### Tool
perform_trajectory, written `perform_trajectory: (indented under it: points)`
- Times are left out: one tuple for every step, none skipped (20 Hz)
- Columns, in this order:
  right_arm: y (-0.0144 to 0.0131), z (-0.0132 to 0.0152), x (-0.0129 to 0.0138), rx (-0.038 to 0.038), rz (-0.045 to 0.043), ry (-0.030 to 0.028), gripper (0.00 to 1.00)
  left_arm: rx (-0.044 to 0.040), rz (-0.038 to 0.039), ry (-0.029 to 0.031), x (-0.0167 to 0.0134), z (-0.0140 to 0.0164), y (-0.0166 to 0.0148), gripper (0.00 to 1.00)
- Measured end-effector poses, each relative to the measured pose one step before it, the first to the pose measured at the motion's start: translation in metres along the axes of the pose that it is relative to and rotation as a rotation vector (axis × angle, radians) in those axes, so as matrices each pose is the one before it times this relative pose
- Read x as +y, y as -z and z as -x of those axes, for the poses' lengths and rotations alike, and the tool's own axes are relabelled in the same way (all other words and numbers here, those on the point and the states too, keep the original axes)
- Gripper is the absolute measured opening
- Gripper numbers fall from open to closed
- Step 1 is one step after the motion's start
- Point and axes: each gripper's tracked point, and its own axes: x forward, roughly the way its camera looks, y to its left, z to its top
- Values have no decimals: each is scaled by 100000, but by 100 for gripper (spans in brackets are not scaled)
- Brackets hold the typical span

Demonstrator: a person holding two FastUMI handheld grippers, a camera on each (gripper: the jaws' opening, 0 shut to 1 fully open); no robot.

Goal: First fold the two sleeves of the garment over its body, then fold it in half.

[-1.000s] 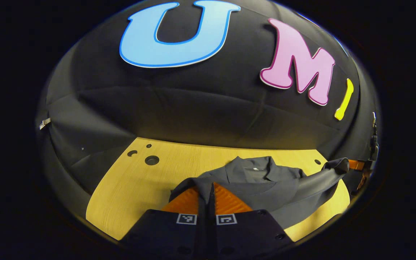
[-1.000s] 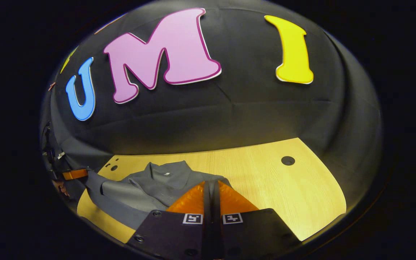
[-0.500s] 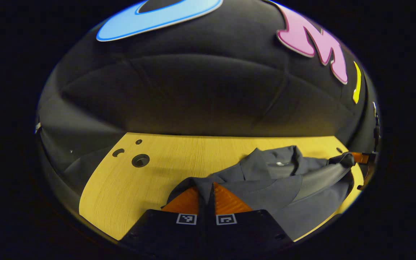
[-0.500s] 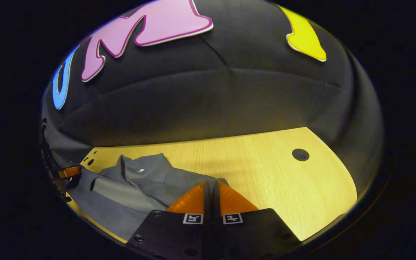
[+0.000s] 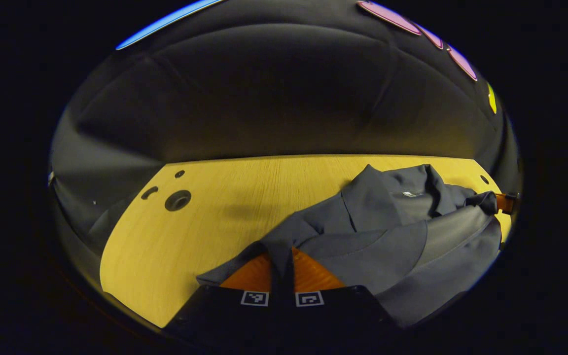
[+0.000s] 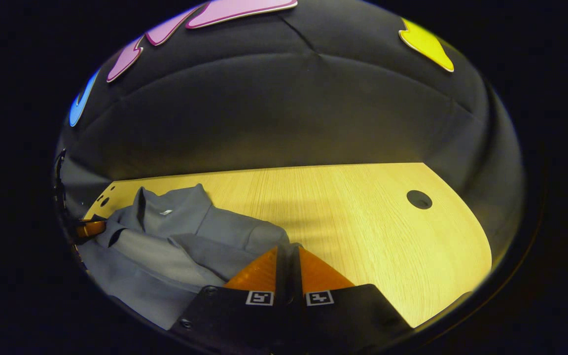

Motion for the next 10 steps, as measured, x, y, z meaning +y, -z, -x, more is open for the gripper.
perform_trajectory:
  points:
    - [-19,12,17,80,-968,-314,11,-76,696,-286,21,7,16,9]
    - [51,42,-18,538,-624,-53,7,-579,472,-528,228,167,-204,10]
    - [65,219,-99,447,-419,-291,15,-585,401,-64,72,111,-251,11]
    - [-89,220,5,139,-12,-9,17,-732,290,-323,69,308,-277,11]
    - [-174,133,-1,-252,667,224,17,-1199,396,-276,-28,326,-353,13]
    - [-406,639,-283,-513,1187,388,27,-1838,685,-663,53,670,-643,19]
    - [-109,453,187,451,-298,-514,33,97,942,524,34,677,-35,28]
    - [-1,519,-185,562,-505,135,40,361,760,858,-236,508,-18,36]
    - [-371,694,-91,-852,-1212,-133,53,75,545,628,-134,527,14,39]
    - [-320,777,50,-1320,-1721,-354,46,-193,189,486,-151,567,-22,55]
